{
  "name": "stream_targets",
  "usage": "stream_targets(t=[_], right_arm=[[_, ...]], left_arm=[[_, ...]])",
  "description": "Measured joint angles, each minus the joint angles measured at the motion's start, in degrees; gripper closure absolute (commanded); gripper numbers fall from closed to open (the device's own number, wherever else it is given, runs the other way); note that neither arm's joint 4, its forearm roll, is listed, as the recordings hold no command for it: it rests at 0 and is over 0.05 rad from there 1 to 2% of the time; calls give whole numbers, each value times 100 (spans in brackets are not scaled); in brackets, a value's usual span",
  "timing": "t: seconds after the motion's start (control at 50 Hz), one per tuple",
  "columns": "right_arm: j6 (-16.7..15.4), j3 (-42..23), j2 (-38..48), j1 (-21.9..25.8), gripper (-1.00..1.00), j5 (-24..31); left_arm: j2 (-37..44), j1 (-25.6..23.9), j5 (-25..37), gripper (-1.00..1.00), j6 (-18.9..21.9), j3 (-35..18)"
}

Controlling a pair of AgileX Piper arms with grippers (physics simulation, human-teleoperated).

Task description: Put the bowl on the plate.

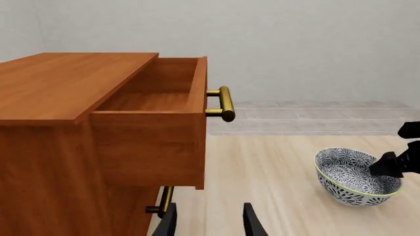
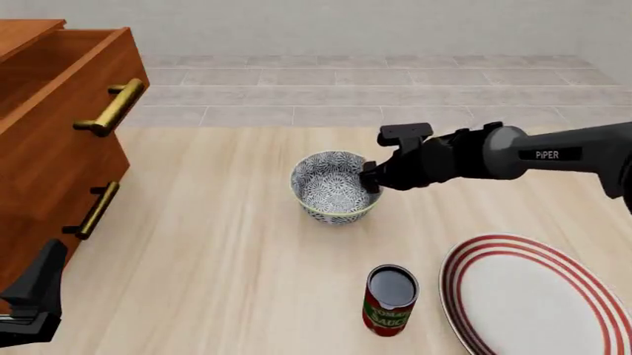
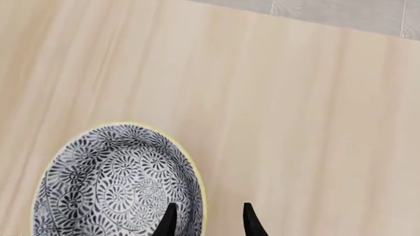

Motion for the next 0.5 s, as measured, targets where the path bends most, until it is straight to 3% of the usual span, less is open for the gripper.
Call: stream_targets(t=[0.28,0.3,0.5], right_arm=[[84,114,99,129,-100,-117],[89,124,99,138,100,-125],[52,150,12,185,100,-176]], left_arm=[[0,0,0,-100,0,0],[0,0,0,-100,0,0],[0,-1,0,-100,0,0]])
